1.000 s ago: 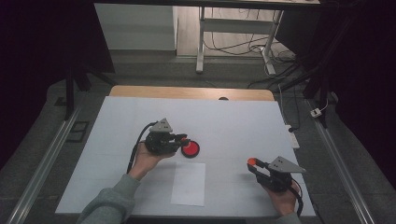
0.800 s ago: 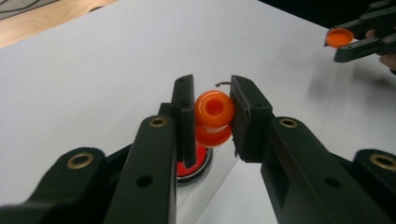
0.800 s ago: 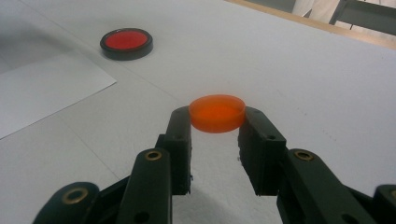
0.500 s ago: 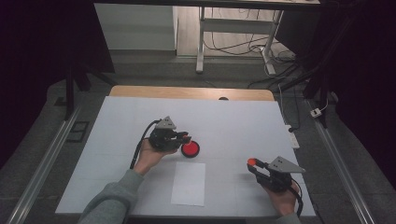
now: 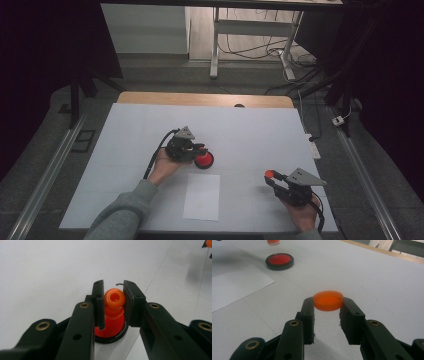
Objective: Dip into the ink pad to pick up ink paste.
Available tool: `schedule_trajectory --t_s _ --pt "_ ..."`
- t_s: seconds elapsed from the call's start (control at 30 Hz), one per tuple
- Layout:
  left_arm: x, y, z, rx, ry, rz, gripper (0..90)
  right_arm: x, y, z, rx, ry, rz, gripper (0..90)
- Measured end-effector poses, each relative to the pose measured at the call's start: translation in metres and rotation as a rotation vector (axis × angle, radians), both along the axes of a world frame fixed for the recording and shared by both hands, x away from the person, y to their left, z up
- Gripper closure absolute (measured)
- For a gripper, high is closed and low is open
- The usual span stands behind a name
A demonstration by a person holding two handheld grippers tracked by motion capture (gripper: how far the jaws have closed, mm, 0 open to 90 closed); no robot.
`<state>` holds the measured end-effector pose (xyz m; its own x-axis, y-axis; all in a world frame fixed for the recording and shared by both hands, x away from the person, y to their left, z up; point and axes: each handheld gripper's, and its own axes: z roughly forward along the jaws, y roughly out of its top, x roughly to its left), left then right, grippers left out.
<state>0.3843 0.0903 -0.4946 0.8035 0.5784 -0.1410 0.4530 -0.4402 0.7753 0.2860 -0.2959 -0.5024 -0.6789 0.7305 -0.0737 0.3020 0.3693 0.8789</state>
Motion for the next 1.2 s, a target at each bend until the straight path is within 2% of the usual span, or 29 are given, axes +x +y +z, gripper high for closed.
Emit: schedule_trajectory --t_s 0.5,1.03,1.2 --pt "0.008 -0.006 -0.014 0.047 0.026 0.009 72.4 0.0 0.0 -0.001 -0.002 0.004 -0.002 64.7" --pt "0.009 -0.013 -0.02 0.104 0.02 0.0 72.4 0.001 0.0 -0.001 -0.006 0.007 -0.003 64.7" --pt "0.008 -0.015 -0.02 0.11 0.018 0.003 72.5 0.001 0.0 -0.001 -0.006 0.006 -0.003 64.7"
